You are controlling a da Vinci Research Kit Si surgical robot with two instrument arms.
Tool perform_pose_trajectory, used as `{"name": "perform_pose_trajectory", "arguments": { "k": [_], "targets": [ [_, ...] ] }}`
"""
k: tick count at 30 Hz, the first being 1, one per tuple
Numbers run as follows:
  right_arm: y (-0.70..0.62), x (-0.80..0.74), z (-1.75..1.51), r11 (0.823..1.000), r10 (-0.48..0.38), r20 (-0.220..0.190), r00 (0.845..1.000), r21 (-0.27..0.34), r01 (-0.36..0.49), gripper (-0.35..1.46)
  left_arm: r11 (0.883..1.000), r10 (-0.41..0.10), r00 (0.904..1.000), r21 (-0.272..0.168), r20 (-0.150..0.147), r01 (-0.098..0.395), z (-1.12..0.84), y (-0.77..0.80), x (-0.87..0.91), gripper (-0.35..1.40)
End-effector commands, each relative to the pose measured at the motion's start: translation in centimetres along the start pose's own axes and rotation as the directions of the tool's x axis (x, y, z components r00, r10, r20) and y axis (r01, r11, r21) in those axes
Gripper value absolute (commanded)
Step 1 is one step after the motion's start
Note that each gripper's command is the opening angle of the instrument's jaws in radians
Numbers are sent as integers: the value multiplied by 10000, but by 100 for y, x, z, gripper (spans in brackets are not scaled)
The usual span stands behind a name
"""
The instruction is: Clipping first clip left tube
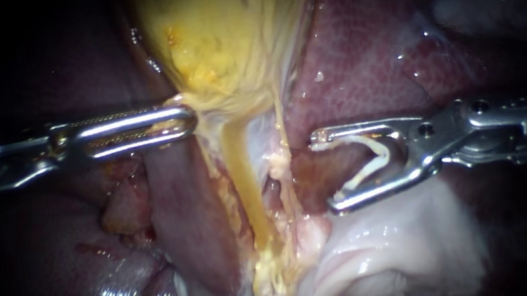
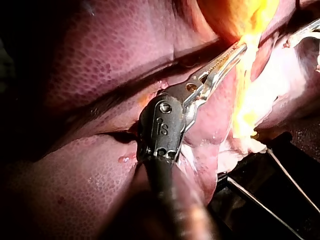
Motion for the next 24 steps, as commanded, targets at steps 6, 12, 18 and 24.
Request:
{"name": "perform_pose_trajectory", "arguments": {
  "k": [6, 12, 18, 24],
  "targets": [
    [13, -48, 33, 9992, 347, 295, 9990, 170, -352, 60, 10000, 37, 9999, -25, 120, -37, -11, -11, -3, -35],
    [32, -106, 68, 9972, 684, 750, 9948, 243, -704, 60, 10000, 36, 9999, -39, 152, -35, -16, -17, -3, -35],
    [47, -145, 94, 9941, 939, 929, 9912, 448, -983, 60, 10000, 25, 9998, -95, 194, -23, -19, -24, -6, -35],
    [45, -146, 111, 9901, 1030, 1015, 9895, 852, -1118, 60, 10000, 24, 9998, -71, 187, -23, -20, -24, -6, -35]
  ]
}}
